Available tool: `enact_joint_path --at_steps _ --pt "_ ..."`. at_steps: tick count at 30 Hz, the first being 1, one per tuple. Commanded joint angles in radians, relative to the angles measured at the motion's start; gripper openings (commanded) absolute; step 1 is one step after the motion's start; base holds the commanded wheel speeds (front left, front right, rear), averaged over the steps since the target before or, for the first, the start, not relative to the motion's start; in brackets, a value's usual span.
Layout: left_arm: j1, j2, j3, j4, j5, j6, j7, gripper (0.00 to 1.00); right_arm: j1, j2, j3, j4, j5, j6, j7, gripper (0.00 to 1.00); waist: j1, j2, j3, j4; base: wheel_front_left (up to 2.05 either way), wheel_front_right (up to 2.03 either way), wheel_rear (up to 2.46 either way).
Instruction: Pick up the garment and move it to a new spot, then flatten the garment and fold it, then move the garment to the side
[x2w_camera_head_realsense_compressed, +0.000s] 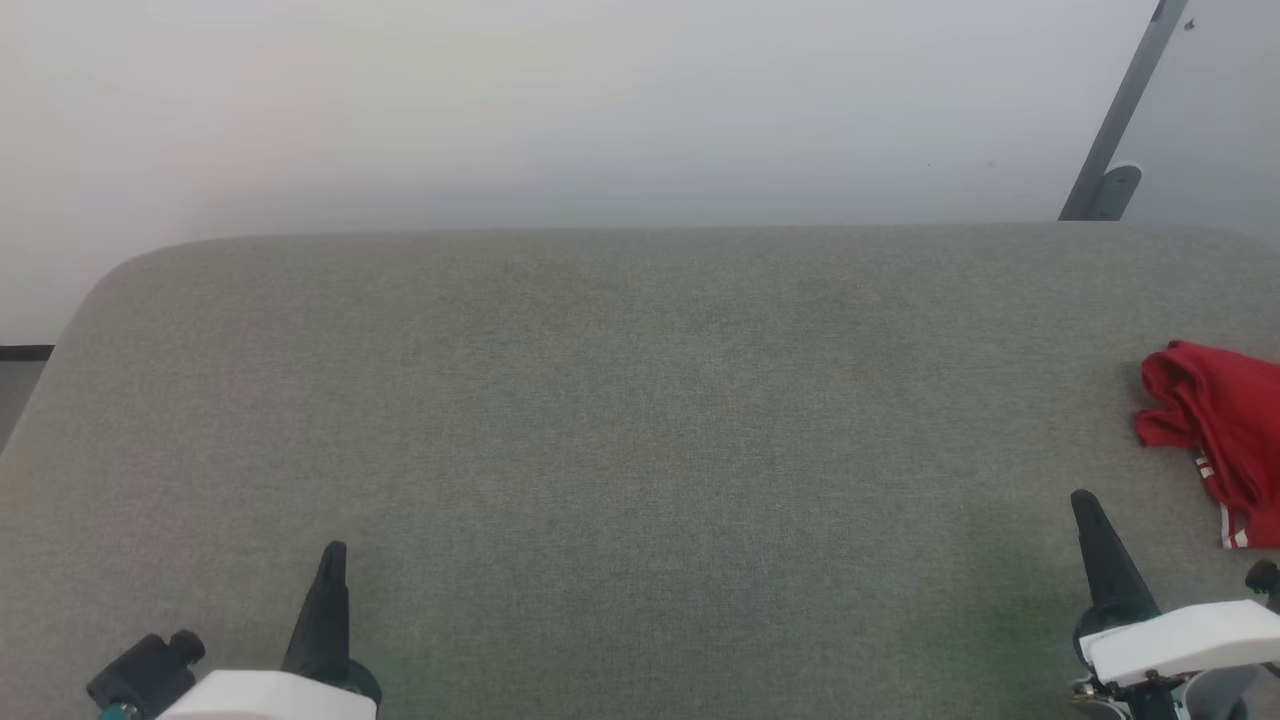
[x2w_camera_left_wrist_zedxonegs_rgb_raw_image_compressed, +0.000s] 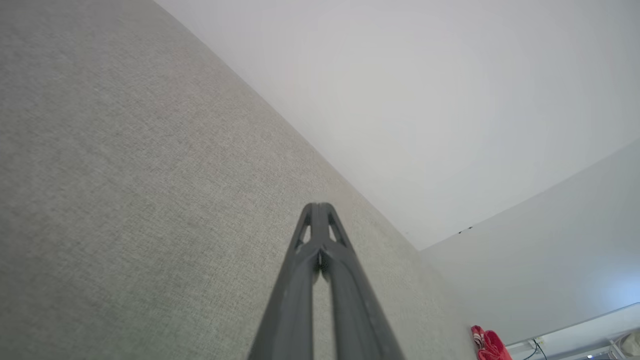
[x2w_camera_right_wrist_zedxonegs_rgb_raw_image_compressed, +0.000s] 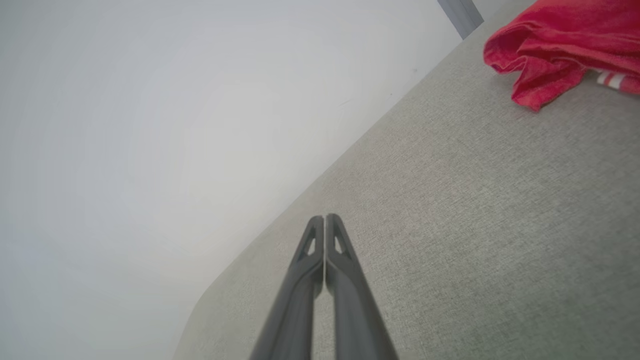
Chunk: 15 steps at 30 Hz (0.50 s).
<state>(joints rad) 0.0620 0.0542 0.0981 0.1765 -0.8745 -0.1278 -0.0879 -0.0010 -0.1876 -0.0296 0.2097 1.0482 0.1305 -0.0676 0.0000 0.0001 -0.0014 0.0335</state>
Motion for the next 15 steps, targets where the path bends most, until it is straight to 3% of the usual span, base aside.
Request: enact_joint_path --at_steps 1,15 --pt "-0.029 0.005 0.0 -0.007 -0.038 -0.002 0.01 0.0 -0.023 0.001 -0.007 -0.005 0.03 0.0 0.011 0.0 0.0 -0.0001 0.0 -0.001 0.0 0.0 0.0" --pt "-0.063 0.006 0.001 0.009 -0.189 -0.002 0.05 0.0 -0.043 0.03 -0.024 0.002 0.146 0.0 0.048 0.0 0.0 -0.0001 0.001 -0.006 0.0 0.0 0.0"
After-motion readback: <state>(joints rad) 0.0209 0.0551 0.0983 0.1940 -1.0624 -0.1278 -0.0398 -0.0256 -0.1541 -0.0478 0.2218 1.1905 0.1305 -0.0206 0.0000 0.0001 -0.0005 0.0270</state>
